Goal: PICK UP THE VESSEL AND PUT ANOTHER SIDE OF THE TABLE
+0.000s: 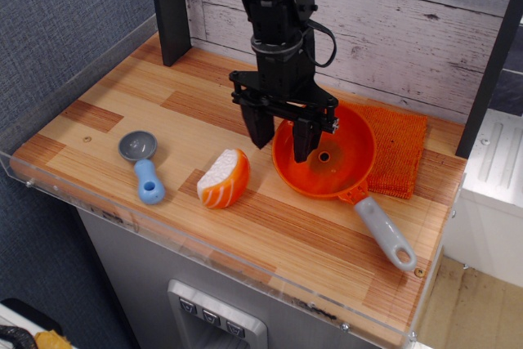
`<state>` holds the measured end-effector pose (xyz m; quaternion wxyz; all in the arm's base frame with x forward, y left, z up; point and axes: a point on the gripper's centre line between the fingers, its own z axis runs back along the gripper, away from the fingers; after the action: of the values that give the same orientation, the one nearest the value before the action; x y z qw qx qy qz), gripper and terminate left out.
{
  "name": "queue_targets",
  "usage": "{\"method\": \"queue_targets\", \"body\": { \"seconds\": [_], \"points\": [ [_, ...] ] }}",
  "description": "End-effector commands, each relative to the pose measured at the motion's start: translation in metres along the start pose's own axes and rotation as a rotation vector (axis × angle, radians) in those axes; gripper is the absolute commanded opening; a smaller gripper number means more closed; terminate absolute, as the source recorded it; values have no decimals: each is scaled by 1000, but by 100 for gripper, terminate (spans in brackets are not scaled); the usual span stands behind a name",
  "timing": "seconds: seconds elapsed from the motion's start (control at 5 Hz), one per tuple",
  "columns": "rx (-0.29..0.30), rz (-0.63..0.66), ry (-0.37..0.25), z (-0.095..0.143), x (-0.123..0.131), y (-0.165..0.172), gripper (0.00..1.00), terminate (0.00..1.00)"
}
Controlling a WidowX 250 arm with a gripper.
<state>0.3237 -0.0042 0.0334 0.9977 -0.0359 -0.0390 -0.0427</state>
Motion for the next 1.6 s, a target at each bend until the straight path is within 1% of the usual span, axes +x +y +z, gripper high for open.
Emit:
{"method": "queue_targets", "body": {
  "seconds": [0.0, 0.4, 0.6, 0.8, 1.0, 1.2, 1.4],
  "points": [
    [42, -38, -51, 10, 1, -8, 0, 0],
    [58, -72, -74, 20, -1, -16, 0, 0],
    [42, -123, -109, 33, 1, -20, 0, 0],
    [41, -214, -168, 61, 9, -26, 0, 0],
    [59, -257, -226, 97, 18, -25, 0, 0],
    [95, -211, -286, 134, 24, -7, 0, 0],
    [117, -147, -323, 154, 29, 25, 0, 0]
  ]
}}
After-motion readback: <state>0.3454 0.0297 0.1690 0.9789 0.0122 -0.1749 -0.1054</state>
